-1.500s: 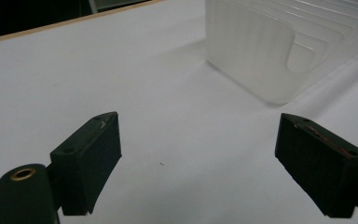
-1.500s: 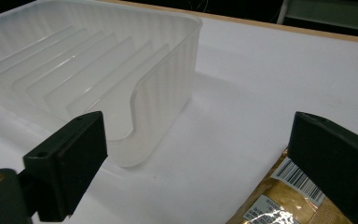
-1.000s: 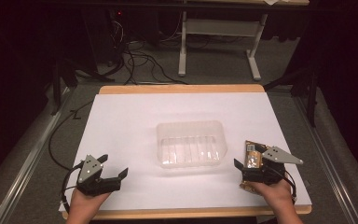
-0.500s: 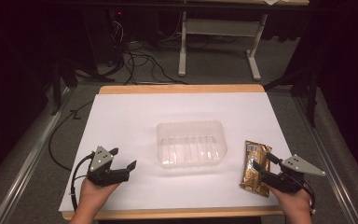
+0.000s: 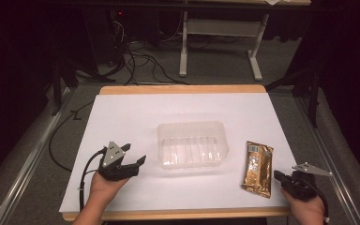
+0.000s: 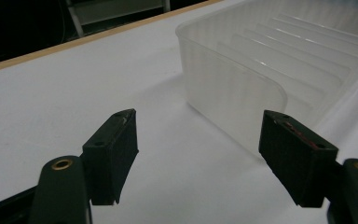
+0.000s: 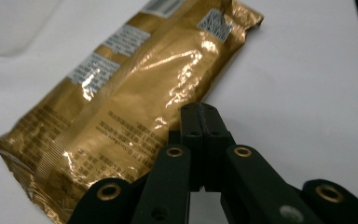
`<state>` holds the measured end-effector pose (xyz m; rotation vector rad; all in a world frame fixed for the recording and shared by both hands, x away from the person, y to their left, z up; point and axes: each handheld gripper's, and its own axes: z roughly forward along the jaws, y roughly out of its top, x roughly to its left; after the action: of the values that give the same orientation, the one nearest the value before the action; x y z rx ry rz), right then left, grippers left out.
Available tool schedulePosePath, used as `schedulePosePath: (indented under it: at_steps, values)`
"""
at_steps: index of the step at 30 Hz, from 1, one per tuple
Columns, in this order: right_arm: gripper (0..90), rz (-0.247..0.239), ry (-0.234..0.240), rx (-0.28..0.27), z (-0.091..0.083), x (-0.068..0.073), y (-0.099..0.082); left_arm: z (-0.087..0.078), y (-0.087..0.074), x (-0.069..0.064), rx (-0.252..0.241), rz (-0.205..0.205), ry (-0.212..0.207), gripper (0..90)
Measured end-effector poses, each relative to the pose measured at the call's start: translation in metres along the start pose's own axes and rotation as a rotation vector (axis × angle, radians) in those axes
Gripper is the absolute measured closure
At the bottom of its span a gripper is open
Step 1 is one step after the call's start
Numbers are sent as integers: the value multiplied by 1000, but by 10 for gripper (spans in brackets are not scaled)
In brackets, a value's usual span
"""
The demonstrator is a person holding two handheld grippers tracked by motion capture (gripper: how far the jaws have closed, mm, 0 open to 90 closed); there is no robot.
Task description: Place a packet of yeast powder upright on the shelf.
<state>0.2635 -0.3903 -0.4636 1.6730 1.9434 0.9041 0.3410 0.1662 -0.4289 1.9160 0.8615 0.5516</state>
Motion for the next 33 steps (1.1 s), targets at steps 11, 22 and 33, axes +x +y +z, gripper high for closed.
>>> schedulePosePath:
  at_steps: [11,22,33]
  values:
    - [900,-119,114,66,14,32,3,-1,0,-2,3,8,-6,290]
    - [900,-171,203,-49,5,57,17,-6,-4,-3,3,23,-2,287]
    - [900,-75,-18,-149,38,9,64,-53,-30,14,2,-63,114,284]
